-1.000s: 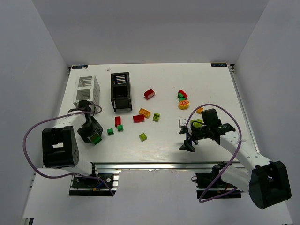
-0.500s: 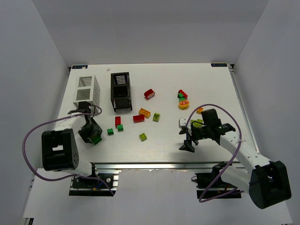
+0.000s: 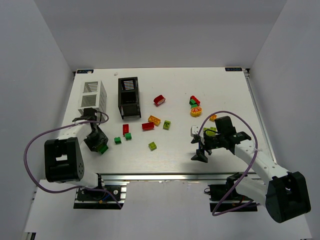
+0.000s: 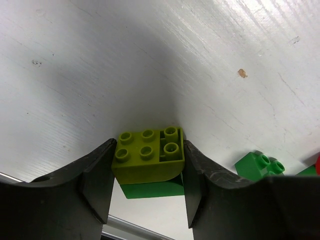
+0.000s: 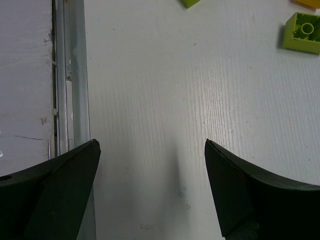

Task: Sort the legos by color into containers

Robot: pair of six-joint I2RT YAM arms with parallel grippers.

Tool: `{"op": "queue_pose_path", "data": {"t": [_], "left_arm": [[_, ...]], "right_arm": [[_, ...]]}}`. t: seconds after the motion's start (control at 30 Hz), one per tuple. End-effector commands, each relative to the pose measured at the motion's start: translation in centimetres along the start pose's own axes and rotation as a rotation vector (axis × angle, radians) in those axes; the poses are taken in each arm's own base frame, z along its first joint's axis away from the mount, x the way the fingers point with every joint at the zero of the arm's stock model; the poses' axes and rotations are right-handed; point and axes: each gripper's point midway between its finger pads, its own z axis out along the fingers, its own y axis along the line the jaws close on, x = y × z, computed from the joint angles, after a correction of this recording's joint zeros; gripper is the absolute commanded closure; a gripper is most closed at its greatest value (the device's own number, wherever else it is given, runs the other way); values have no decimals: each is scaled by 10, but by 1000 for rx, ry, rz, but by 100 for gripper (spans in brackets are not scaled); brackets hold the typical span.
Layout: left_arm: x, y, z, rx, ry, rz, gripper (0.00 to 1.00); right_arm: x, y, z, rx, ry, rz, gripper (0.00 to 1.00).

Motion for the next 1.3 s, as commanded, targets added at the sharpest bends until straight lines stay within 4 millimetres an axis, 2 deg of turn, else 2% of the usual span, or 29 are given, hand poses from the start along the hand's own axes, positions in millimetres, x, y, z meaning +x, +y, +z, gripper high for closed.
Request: {"op": "queue_pose_path", "data": {"t": [0.0,0.03,0.1,0.13,0.23,0.27,0.3,0.37,0.4,0.43,0.47,0.5,0.53,0.57,0.6,0.63,0.67,0.7,0.73,0.77,0.9,1.0,1.13,1.27], "left_arm": [[-20,-11,-15,62,-82,-19,75],[-21,-17,-21,98,-90,-23,83],[-26,-27,-33,156,-108,-46,89],[-27,-37,-45,229,-115,-71,93],[-28,-61,-71,382,-136,-104,98],[-28,-72,-89,460,-147,-137,100],[-26,-81,-98,509,-156,-140,100],[-21,-95,-122,616,-161,-184,100],[-17,-103,-128,659,-164,-188,100],[-9,-113,-137,702,-157,-174,100],[-6,-119,-144,735,-144,-215,100],[0,-129,-160,803,-157,-206,100],[5,-135,-164,830,-153,-213,100],[12,-146,-178,888,-150,-234,100],[15,-151,-181,904,-142,-247,100],[19,-155,-188,929,-143,-257,100],[21,-160,-191,940,-127,-292,100],[25,-167,-198,962,-133,-288,100],[27,-170,-201,971,-129,-294,100],[27,-173,-205,978,-123,-319,100],[32,-179,-212,985,-116,-347,100],[35,-178,-210,981,-108,-368,100],[40,-177,-212,1008,-92,-394,100],[43,-173,-210,1014,-80,-405,100]], "right_arm": [[-12,1,-2,-4,-29,-6,13],[-16,-1,-2,0,-44,-5,14],[-26,-1,-2,1,-73,75,19],[-36,-6,-1,6,-107,91,21],[-58,1,3,-45,-150,232,30],[-61,1,7,-59,-147,272,34],[-76,0,10,-69,-161,313,40],[-84,-6,17,-64,-153,365,43],[-103,-11,19,-62,-177,343,49],[-109,-19,21,-14,-170,441,52],[-114,-24,26,-17,-173,471,53],[-123,-27,28,-17,-181,482,53],[-145,-36,30,13,-209,484,52],[-152,-35,40,-1,-203,585,51],[-163,-38,43,0,-217,610,50],[-183,-52,44,62,-251,617,49],[-187,-56,53,74,-243,693,48],[-198,-51,61,67,-244,697,43],[-212,-59,67,81,-259,708,41],[-219,-58,72,67,-264,770,39],[-246,-52,87,25,-300,816,26],[-253,-52,95,47,-307,809,21],[-251,-57,105,82,-304,801,21],[-260,-55,110,91,-317,743,21]]}}
